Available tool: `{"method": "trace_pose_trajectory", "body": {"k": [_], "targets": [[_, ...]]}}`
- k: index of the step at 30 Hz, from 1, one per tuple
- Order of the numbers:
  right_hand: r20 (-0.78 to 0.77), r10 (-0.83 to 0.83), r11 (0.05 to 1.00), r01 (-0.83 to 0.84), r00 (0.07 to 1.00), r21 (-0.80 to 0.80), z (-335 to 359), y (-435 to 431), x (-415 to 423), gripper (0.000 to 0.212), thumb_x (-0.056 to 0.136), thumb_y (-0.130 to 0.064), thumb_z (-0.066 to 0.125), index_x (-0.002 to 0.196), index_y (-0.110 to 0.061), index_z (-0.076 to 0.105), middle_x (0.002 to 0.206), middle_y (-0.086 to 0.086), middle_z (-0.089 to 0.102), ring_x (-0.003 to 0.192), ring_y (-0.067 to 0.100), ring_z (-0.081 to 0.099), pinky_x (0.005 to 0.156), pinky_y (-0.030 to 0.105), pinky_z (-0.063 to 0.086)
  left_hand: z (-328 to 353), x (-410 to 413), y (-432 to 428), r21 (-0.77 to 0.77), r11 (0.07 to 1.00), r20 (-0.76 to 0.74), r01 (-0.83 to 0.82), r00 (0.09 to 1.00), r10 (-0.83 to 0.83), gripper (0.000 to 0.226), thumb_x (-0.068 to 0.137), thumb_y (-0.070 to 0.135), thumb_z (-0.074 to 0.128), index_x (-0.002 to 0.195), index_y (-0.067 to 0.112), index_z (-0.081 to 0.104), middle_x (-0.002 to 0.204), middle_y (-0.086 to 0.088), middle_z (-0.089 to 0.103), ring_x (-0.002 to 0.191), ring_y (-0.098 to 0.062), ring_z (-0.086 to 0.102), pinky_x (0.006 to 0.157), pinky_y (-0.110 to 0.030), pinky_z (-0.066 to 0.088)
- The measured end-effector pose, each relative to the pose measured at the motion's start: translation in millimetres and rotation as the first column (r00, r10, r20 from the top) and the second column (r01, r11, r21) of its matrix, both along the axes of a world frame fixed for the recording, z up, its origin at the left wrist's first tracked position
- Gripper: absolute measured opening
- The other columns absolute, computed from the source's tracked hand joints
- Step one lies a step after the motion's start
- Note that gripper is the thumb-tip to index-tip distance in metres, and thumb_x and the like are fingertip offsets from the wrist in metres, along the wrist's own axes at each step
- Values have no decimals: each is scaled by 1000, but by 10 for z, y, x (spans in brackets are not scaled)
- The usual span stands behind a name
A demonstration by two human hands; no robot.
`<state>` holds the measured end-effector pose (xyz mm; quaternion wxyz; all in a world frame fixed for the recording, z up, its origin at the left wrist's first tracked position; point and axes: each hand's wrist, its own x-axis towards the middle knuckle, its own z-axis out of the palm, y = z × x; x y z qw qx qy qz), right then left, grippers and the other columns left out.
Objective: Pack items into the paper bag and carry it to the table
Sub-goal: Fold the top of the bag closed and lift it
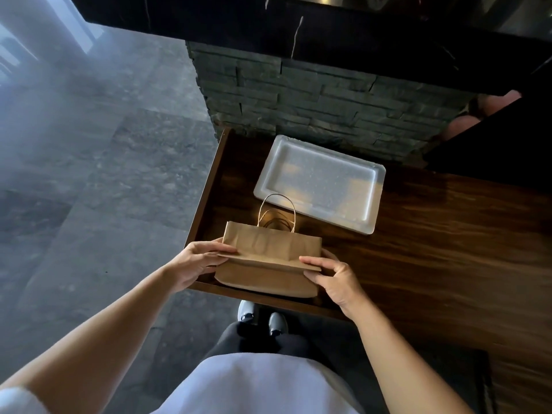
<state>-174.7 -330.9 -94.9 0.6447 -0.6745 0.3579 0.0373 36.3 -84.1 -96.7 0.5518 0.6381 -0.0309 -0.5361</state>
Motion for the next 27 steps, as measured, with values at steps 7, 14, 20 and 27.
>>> {"method": "trace_pose_trajectory", "body": {"k": [7, 14, 20, 27], "targets": [[57, -39, 995, 34, 998, 92, -117, 1, 59, 23, 64, -28, 83, 86, -28, 81, 139, -4, 51, 128, 10, 48, 103, 29, 45, -147, -84, -4, -37, 998, 121, -42, 992, 46, 36, 59, 28, 88, 92, 16, 80, 133, 8, 55, 111, -6, 65, 79, -18, 54], [81, -182, 948, 152, 980, 279, -146, 76, 90, 21, 59, -31, 82, 78, -23, 80, 85, -4, 77, 97, 24, 65, 95, 45, 50, -82, -288, -94, -90, 948, -1, -306, 952, 307, 12, 67, 13, 79, 79, 13, 78, 118, -12, 65, 97, -16, 67, 72, -27, 58], [133, -202, 941, 155, 970, 302, 112, 160, 113, 16, 72, -30, 74, 86, -23, 71, 112, 19, 66, 112, 40, 58, 98, 65, 43, 150, -546, -104, -209, 917, 30, -338, 936, 352, 19, 89, 6, 62, 107, 7, 68, 97, -16, 64, 82, -19, 64, 71, -25, 57], [249, -83, 974, 24, 965, 227, 542, 411, 190, 11, 86, -17, 64, 93, -23, 69, 97, -3, 73, 97, 23, 63, 82, 49, 52, 534, -629, 216, -328, 883, 253, -335, 870, 424, 19, 93, 9, 59, 109, 15, 66, 96, -7, 61, 86, -19, 51, 76, -28, 41]]}}
